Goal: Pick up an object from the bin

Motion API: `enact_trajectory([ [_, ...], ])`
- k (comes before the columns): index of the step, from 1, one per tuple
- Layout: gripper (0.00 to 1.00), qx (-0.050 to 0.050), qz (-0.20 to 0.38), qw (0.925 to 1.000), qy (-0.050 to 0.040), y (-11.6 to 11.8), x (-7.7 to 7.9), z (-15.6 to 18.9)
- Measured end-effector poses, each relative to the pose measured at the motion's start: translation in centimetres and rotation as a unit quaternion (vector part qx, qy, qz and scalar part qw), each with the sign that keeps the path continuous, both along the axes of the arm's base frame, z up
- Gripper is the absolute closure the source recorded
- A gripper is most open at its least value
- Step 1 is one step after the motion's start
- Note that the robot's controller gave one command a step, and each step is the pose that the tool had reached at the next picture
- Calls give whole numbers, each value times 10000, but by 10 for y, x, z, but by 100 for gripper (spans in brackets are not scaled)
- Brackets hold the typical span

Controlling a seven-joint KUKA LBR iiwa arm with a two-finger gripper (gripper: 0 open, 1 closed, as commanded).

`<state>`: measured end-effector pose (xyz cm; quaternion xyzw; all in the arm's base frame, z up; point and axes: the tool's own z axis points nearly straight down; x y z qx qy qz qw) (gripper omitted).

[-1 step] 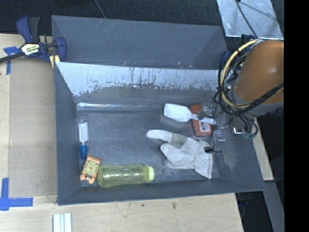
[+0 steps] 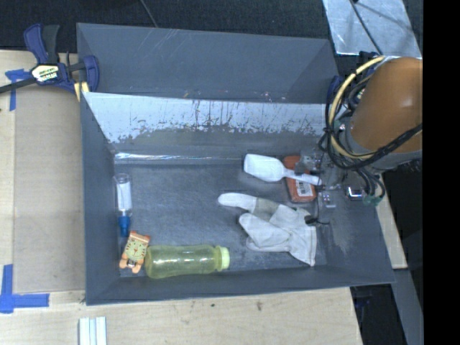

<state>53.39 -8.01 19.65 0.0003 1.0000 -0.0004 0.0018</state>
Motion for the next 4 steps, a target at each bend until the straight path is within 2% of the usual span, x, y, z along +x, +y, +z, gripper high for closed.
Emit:
enact_trajectory([
  [1,0,-6,80,10000,-38,16,27,-50],
  [2,0,-1,109,9999,-27,21,32,-65],
  [3,0,2,216,9998,5,-7,-2,-93],
  [4,100,1,-337,9994,14,16,38,-124],
])
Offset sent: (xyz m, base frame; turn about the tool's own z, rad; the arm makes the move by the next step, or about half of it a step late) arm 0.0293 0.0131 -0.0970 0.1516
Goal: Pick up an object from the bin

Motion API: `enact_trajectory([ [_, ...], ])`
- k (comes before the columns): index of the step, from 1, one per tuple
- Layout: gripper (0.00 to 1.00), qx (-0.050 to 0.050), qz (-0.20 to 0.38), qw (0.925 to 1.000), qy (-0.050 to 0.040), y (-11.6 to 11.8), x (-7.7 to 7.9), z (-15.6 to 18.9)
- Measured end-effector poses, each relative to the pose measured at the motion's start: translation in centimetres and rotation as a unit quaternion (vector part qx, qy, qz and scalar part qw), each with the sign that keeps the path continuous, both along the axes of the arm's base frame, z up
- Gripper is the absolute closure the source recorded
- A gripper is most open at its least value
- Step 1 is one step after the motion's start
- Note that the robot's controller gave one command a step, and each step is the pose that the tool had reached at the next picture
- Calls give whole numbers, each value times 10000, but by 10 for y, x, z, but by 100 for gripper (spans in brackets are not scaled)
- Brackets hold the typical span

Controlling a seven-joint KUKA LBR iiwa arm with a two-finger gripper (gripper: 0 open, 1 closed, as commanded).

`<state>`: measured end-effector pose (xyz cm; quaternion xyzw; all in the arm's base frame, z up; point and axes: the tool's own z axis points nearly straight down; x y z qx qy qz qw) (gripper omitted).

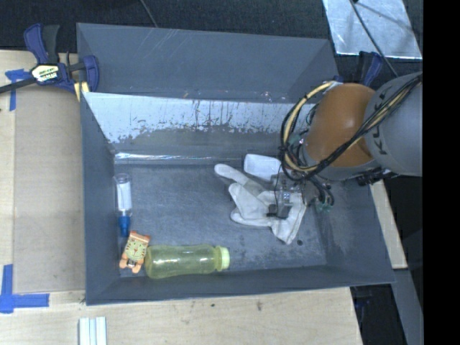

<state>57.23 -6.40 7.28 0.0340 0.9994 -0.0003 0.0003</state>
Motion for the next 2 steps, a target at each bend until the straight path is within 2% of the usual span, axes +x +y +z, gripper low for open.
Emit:
enact_trajectory([
  [1,100,-1,2,10000,0,0,0,0],
  [2,100,-4,213,9998,-23,-27,-20,160],
])
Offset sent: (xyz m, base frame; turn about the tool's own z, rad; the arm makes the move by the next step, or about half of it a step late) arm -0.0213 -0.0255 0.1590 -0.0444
